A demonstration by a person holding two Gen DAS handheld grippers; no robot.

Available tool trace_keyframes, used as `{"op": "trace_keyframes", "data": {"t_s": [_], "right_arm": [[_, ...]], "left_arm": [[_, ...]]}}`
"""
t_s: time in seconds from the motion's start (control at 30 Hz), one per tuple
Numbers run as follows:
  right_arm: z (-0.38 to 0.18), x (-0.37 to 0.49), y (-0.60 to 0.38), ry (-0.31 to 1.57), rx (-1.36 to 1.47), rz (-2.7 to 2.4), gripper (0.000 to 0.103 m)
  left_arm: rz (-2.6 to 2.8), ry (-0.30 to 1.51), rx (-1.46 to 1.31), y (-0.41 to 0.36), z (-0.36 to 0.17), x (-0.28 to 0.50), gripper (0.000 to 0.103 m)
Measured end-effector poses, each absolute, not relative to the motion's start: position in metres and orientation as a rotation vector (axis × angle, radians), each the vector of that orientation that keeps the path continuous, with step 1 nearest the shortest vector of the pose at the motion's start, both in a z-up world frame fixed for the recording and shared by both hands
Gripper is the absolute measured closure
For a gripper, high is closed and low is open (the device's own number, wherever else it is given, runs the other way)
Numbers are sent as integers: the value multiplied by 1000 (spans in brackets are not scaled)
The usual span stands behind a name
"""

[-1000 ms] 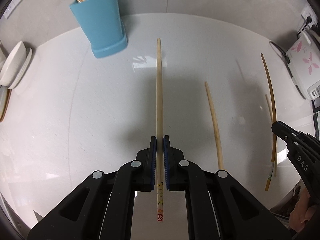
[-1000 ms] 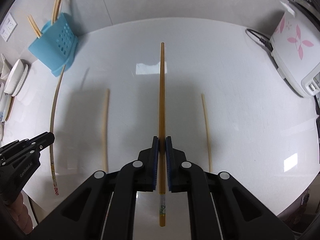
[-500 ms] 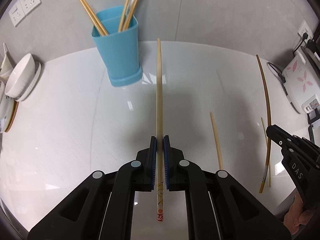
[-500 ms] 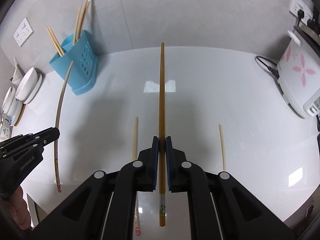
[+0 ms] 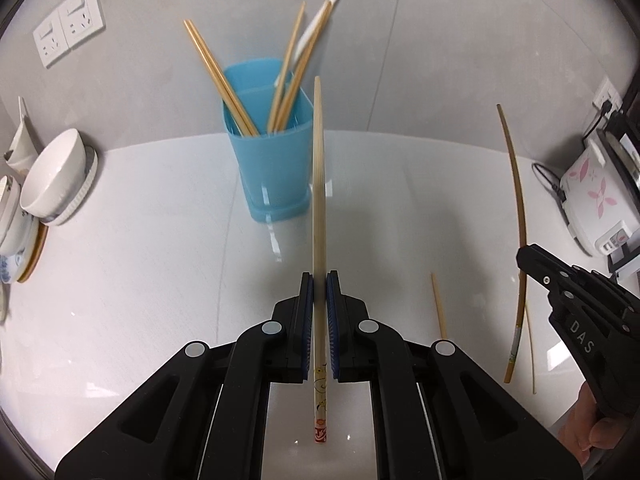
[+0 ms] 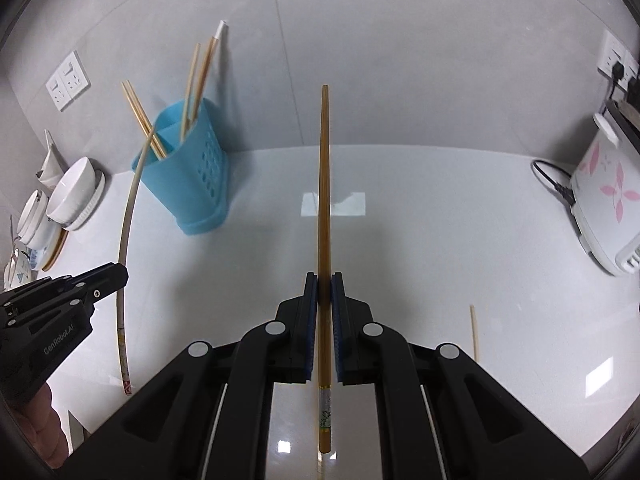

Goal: Organize utensils
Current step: 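Lift both chopsticks and carry them above the blue holder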

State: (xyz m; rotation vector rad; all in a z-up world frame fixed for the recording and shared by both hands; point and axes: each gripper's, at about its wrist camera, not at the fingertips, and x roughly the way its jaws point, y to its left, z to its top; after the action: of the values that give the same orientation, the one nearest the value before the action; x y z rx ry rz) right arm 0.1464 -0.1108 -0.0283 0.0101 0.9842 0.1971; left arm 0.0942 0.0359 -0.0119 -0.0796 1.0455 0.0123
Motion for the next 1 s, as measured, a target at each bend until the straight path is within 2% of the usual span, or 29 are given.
{"op": "trace_keyframes", "data": {"t_s": [1.0], "right_arm": [[40, 216, -52, 770, 52, 315, 97]], "left_arm": [[-29, 662, -232, 105, 54, 155, 97]]}}
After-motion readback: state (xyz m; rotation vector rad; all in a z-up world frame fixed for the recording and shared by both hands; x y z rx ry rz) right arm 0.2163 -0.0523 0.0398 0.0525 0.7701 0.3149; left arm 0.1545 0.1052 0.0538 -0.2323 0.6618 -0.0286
